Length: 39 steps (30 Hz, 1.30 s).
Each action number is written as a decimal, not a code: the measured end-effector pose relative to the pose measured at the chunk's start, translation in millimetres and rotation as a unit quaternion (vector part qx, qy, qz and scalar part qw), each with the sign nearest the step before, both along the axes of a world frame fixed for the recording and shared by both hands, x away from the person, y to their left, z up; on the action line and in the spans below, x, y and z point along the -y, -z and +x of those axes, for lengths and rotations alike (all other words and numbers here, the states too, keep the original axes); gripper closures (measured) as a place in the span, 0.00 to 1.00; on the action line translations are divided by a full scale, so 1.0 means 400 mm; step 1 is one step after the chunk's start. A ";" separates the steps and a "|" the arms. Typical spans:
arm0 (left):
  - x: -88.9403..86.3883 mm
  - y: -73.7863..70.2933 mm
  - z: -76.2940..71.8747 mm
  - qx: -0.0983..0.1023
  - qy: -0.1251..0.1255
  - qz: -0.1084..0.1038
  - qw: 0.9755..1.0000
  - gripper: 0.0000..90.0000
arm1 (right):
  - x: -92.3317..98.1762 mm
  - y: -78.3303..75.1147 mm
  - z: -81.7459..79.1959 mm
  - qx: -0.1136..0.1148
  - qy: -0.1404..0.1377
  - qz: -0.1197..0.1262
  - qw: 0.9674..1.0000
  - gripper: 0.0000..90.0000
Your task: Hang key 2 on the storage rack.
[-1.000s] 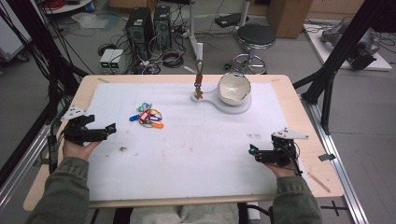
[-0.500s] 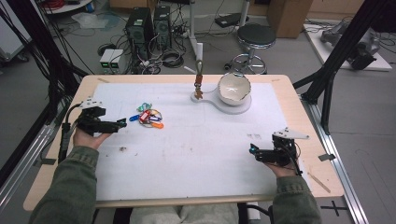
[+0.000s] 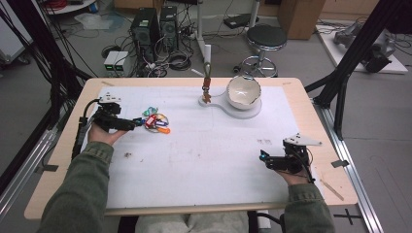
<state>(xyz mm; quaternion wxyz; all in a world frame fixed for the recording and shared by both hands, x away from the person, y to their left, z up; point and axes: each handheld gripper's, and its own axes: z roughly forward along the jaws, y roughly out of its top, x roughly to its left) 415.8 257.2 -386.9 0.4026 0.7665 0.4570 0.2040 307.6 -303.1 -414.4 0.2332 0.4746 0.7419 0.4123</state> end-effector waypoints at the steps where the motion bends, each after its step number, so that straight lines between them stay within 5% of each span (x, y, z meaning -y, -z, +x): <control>1: 0.004 0.000 0.004 -0.002 0.003 0.003 1.000 0.02 | 0.000 0.001 0.000 -0.002 -0.001 -0.001 1.000 0.01; 14: 0.025 0.030 0.050 -0.027 0.015 -0.004 0.999 0.03 | -0.004 0.005 -0.003 -0.010 -0.007 -0.002 1.000 0.01; 16: 0.038 0.023 0.059 -0.038 0.028 0.014 0.999 0.03 | -0.005 0.005 -0.002 -0.009 -0.008 -0.003 1.000 0.01; 21: 0.071 0.012 0.074 -0.039 0.045 0.021 0.998 0.04 | -0.008 0.005 -0.003 -0.010 -0.010 -0.005 1.000 0.01; 29: 0.126 0.017 0.122 -0.072 0.082 0.038 0.993 0.11 | -0.003 0.006 -0.008 -0.012 -0.013 -0.001 1.000 0.01; 39: 0.114 0.060 0.154 -0.122 0.063 0.054 0.989 0.28 | 0.001 0.008 -0.014 -0.013 -0.016 0.000 1.000 0.01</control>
